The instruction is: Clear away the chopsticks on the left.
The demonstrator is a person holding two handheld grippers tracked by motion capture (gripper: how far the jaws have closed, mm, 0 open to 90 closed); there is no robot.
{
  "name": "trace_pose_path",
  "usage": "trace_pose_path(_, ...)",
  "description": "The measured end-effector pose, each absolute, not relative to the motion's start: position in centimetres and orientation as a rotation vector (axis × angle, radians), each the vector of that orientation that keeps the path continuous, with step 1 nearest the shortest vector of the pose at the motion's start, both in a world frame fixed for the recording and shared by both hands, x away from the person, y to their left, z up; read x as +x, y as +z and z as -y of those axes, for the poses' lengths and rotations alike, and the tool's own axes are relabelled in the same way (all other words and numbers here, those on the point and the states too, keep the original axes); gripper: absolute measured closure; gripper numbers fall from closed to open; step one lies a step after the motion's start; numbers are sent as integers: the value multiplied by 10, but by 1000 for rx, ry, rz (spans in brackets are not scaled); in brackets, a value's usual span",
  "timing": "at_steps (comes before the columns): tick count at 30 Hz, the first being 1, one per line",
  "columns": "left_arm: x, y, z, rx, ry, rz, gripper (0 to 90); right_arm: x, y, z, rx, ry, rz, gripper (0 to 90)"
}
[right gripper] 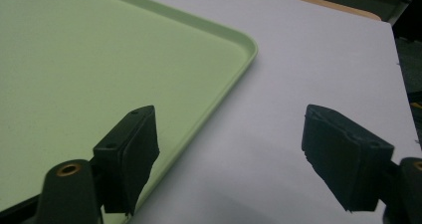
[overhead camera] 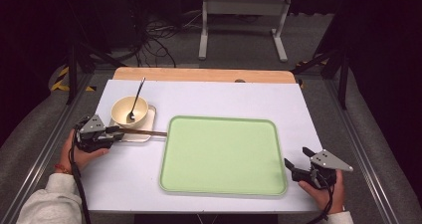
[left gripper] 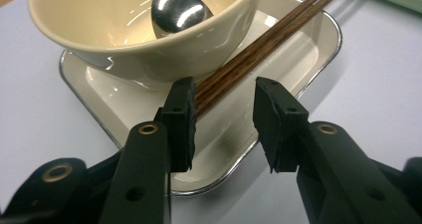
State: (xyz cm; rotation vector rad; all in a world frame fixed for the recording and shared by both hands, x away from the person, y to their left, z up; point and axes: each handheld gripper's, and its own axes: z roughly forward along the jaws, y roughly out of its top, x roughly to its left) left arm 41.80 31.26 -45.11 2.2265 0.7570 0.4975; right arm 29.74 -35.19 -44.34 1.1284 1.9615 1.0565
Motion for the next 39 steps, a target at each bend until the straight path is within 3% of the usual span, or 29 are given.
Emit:
trace_pose_path(5,418,-451,-312,2236,511,-740,635,298,-444,352,1131,1053,-1961,229)
trace_pose_path(16,421,-451,-313,2218,529,-736,568,298,-444,350,1125,1051,-1971,232)
trace_pose_path(23,419,-450,-315,2238,502,-719,660,298,-444,350,1124,1051,-1974,231)
trace_pose_path(29,419,-451,-315,2258,501,-718,669,297,-443,350,1123,1051,-1967,230)
trace_pose_path(34,416,-446,-319,2208,553,-716,617,296,-443,350,1122,1053,-1968,230)
trace_pose_path(37,422,-445,-321,2181,546,-761,524,297,-444,350,1126,1053,-1970,230)
trace_pose_path(39,424,-446,-322,2173,529,-759,530,297,-444,351,1130,1054,-1971,230)
